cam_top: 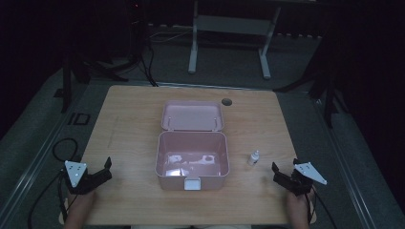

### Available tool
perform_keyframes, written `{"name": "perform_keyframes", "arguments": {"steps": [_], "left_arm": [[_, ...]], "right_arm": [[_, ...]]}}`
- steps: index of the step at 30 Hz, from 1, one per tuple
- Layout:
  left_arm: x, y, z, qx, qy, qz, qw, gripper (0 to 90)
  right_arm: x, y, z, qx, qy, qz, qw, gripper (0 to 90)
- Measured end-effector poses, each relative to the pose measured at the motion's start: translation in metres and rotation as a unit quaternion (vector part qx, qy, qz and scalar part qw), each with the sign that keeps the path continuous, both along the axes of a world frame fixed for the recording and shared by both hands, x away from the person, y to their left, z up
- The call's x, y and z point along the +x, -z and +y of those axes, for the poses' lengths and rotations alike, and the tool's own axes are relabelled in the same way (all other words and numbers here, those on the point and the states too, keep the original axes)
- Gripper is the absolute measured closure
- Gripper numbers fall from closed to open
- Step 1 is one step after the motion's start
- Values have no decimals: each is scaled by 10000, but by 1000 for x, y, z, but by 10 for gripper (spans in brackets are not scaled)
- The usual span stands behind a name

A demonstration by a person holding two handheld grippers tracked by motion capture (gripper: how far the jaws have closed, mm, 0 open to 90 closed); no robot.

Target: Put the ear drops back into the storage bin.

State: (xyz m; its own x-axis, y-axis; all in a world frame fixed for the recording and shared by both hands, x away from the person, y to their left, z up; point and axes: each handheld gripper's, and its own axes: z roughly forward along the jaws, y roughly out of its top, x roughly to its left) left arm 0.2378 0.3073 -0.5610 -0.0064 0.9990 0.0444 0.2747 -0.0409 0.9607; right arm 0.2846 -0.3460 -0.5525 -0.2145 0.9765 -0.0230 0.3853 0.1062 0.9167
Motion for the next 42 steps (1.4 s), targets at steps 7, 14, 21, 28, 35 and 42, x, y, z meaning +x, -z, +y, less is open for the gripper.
{"name": "perform_keyframes", "arguments": {"steps": [7,14,21,28,35,42], "left_arm": [[0,0,0,2,10,1,10000,3],[0,0,0,-5,20,5,10000,3],[0,0,0,-8,14,8,10000,3],[0,0,0,-13,11,9,10000,3],[0,0,0,-11,15,11,10000,3],[0,0,0,-13,16,13,10000,3]], "right_arm": [[2,0,-3,99,108,195,9997,136],[6,-1,-7,314,3,585,9978,146],[10,-10,-14,220,-15,1081,9939,159],[16,-23,-20,134,-192,1796,9835,162],[21,-30,-14,-546,-753,2652,9597,147],[22,-36,-12,-875,-1051,2995,9443,134]]}}
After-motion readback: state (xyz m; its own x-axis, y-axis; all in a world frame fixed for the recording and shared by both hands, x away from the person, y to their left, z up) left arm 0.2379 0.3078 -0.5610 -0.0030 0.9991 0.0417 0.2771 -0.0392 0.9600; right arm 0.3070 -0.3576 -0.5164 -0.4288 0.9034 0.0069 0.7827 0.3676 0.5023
